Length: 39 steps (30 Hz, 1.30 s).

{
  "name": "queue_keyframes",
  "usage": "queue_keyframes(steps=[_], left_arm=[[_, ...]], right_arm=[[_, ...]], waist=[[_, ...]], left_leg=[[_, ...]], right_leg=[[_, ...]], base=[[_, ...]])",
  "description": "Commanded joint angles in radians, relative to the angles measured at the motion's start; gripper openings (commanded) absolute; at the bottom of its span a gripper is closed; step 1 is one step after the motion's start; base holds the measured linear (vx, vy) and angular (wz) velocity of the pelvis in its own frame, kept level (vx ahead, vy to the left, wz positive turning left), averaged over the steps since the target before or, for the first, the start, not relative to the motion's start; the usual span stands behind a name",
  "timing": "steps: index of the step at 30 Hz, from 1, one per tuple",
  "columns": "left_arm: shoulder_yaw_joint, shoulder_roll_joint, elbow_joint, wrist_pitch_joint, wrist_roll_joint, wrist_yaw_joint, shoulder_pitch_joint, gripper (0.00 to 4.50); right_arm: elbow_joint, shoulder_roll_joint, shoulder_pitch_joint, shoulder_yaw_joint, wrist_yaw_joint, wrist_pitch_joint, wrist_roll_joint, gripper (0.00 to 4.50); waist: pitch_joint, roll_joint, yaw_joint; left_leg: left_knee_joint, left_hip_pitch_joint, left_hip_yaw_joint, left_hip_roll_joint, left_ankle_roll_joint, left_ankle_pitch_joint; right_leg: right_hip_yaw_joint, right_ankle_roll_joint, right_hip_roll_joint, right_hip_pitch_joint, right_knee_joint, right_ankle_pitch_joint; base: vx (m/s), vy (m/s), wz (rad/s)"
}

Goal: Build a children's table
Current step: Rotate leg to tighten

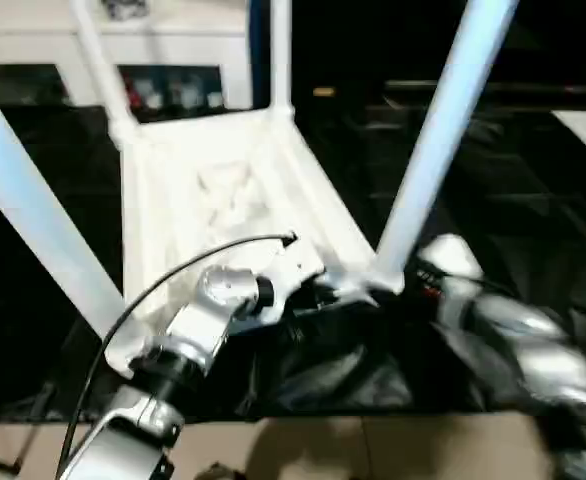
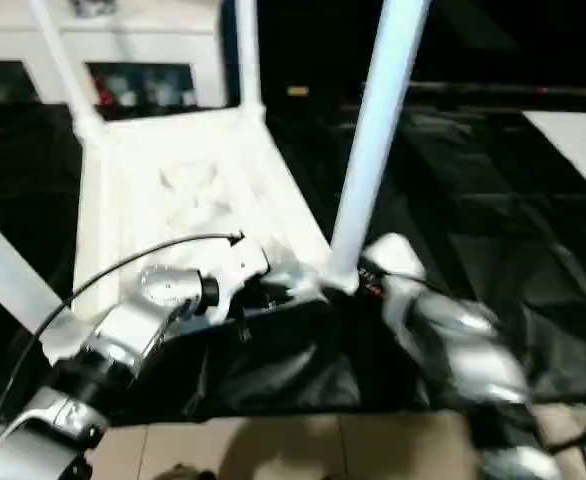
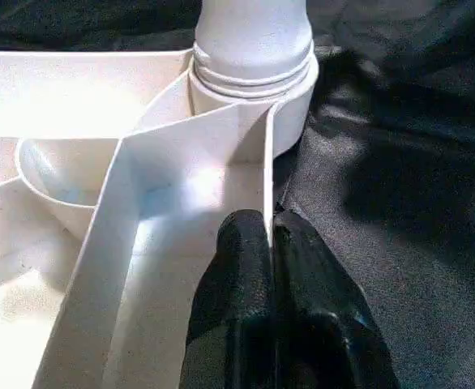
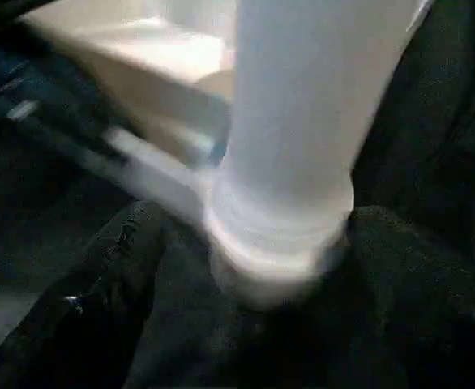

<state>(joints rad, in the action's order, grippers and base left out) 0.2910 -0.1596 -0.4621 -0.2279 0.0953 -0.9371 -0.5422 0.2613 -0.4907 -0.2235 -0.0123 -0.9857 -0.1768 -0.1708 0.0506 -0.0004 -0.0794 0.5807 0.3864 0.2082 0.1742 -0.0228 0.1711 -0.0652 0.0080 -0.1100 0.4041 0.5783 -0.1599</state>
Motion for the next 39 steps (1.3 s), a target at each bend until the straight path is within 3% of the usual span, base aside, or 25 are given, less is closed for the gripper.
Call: queue_keyframes(steps=[1,3,6,11,12,16,19,22,25,32,39], left_arm=[[-0.006,0.001,0.017,0.039,-0.041,-0.019,0.018,0.00],[-0.002,-0.007,0.040,0.042,-0.047,-0.029,0.034,0.00],[0.000,-0.010,0.047,0.044,-0.048,-0.031,0.039,0.00],[-0.002,-0.014,0.072,0.044,-0.054,-0.034,0.058,0.00],[0.007,-0.021,0.080,0.042,-0.053,-0.047,0.063,0.00],[0.026,-0.041,0.094,0.043,-0.052,-0.074,0.075,0.00],[0.030,-0.048,0.097,0.038,-0.055,-0.091,0.076,0.00],[0.033,-0.060,0.093,0.030,-0.059,-0.120,0.066,0.00],[0.035,-0.066,0.086,0.029,-0.057,-0.131,0.058,0.00],[0.041,-0.080,0.071,0.020,-0.063,-0.152,0.041,0.00],[0.042,-0.095,0.053,0.025,-0.065,-0.173,0.028,0.00]], right_arm=[[-0.046,-0.017,0.015,-0.012,-0.036,-0.016,-0.024,3.93],[-0.102,-0.057,0.052,-0.029,-0.067,-0.035,-0.055,3.93],[-0.119,-0.069,0.063,-0.034,-0.077,-0.039,-0.064,3.93],[-0.189,-0.089,0.086,-0.024,-0.104,-0.078,-0.104,3.93],[-0.182,-0.082,0.076,-0.020,-0.092,-0.078,-0.098,3.93],[-0.147,-0.054,0.036,-0.012,-0.030,-0.069,-0.062,3.93],[-0.129,-0.045,0.018,-0.007,-0.003,-0.065,-0.046,3.93],[-0.098,-0.024,-0.017,0.030,0.001,-0.074,-0.039,4.13],[-0.071,-0.010,-0.042,0.051,-0.001,-0.075,-0.032,4.33],[0.084,0.039,-0.148,0.125,0.060,-0.003,0.077,4.47],[0.153,0.056,-0.198,0.141,0.059,0.027,0.077,3.80]], waist=[[-0.059,-0.029,0.001],[-0.059,-0.033,0.004],[-0.058,-0.031,0.006],[-0.060,-0.032,0.005],[-0.060,-0.035,0.005],[-0.062,-0.028,0.003],[-0.062,-0.029,0.005],[-0.064,-0.019,0.000],[-0.065,-0.020,0.000],[-0.067,-0.013,0.001],[-0.066,-0.015,0.002]], left_leg=[[-0.068,-0.016,-0.028,0.059,0.093,0.248],[-0.069,-0.018,-0.029,0.060,0.082,0.266],[-0.070,-0.018,-0.030,0.060,0.077,0.272],[-0.069,-0.019,-0.030,0.061,0.077,0.260],[-0.069,-0.018,-0.030,0.062,0.078,0.254],[-0.067,-0.018,-0.028,0.059,0.082,0.225],[-0.066,-0.021,-0.027,0.059,0.072,0.225],[-0.066,-0.023,-0.027,0.058,0.069,0.219],[-0.065,-0.024,-0.027,0.059,0.066,0.223],[-0.064,-0.025,-0.027,0.057,0.040,0.227],[-0.065,-0.025,-0.027,0.057,0.040,0.245]], right_leg=[[0.038,-0.179,-0.050,-0.039,-0.074,-0.339],[0.037,-0.169,-0.049,-0.036,-0.077,-0.375],[0.037,-0.162,-0.049,-0.035,-0.079,-0.394],[0.038,-0.163,-0.049,-0.035,-0.076,-0.374],[0.038,-0.165,-0.050,-0.035,-0.075,-0.369],[0.037,-0.183,-0.048,-0.035,-0.069,-0.321],[0.038,-0.189,-0.047,-0.034,-0.068,-0.318],[0.038,-0.193,-0.045,-0.035,-0.066,-0.293],[0.038,-0.202,-0.046,-0.036,-0.063,-0.276],[0.037,-0.221,-0.044,-0.037,-0.056,-0.245],[0.038,-0.215,-0.045,-0.040,-0.058,-0.259]], base=[[0.000,0.000,0.00],[0.000,0.000,0.00],[0.000,0.000,0.00],[0.000,0.000,0.00],[0.000,0.000,0.00],[0.000,0.000,0.00],[0.000,0.000,0.00],[0.000,0.000,0.00],[0.000,0.000,0.00],[0.000,0.000,0.00],[0.000,0.000,0.00]])
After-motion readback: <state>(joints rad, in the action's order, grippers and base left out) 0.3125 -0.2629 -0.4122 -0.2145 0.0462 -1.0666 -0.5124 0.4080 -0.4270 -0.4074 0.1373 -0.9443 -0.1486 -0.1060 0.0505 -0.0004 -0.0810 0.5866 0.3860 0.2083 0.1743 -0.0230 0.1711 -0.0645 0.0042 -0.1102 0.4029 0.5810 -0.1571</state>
